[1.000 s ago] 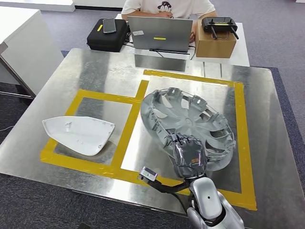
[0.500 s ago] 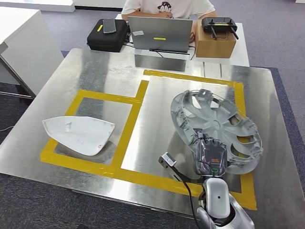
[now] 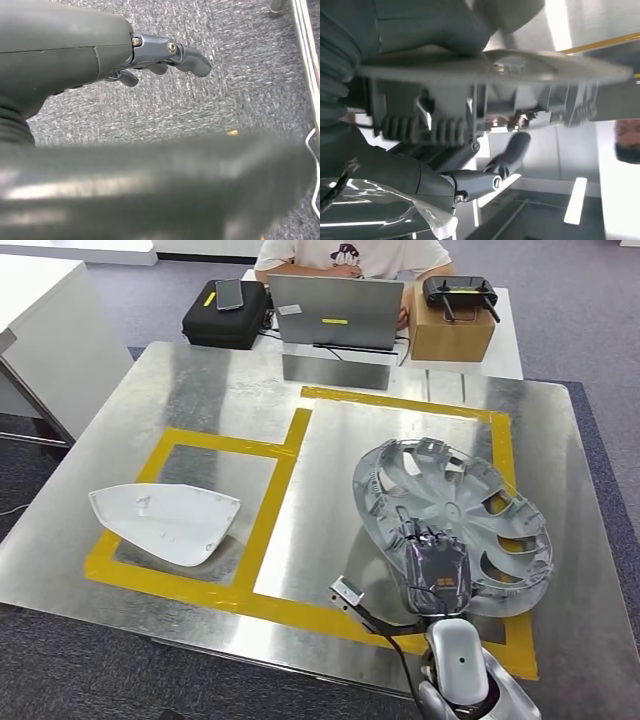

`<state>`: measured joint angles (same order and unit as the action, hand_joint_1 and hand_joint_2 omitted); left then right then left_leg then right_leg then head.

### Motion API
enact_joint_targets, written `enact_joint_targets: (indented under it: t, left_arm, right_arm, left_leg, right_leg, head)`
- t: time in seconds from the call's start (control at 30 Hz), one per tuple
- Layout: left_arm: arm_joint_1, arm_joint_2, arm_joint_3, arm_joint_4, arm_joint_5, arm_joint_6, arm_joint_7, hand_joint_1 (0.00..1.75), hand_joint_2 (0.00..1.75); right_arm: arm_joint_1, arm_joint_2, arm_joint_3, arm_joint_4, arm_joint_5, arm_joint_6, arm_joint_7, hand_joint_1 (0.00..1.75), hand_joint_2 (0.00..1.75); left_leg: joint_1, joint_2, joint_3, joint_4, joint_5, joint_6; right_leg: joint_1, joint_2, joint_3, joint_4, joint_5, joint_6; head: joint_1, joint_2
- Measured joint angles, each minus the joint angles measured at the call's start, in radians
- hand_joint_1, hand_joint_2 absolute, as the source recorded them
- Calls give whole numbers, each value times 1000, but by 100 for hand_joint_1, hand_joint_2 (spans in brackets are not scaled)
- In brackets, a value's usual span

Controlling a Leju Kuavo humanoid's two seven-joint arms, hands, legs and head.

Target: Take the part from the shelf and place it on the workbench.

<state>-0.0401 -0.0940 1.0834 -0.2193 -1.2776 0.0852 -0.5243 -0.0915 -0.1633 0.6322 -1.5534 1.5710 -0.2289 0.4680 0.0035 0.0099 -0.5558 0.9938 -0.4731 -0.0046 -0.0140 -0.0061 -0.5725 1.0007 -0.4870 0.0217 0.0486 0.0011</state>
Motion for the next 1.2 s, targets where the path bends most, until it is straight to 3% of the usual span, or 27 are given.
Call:
enact_joint_targets:
  t: [0.07, 0.33, 0.93, 1.2]
  left_arm:
    - [0, 0, 1, 0, -2, -5, 4, 0, 0]
    - [0, 0, 4, 0, -13, 7, 6, 0, 0]
    - [0, 0, 4, 0, -34, 23, 26, 0, 0]
    - [-1, 1, 4, 0, -46, 25, 28, 0, 0]
  right_arm:
    - [4, 0, 0, -3, 0, -1, -8, 0, 0]
    - [23, 3, -7, -11, 1, -4, -60, 0, 0]
    - [26, 6, -8, -21, 1, -20, -83, 0, 0]
    - [24, 9, -12, -41, 1, -98, -78, 0, 0]
  left_leg:
    - [0, 0, 0, 0, 0, 0]
    - [0, 0, 0, 0, 0, 0]
    - [0, 0, 0, 0, 0, 0]
    - [0, 0, 0, 0, 0, 0]
  right_leg:
    - [0, 0, 0, 0, 0, 0]
    - [0, 0, 0, 0, 0, 0]
    - [0, 0, 1, 0, 1, 1]
    - [0, 0, 1, 0, 1, 1]
  head:
    - [0, 0]
    - [0, 0]
    - [0, 0]
    - [0, 0]
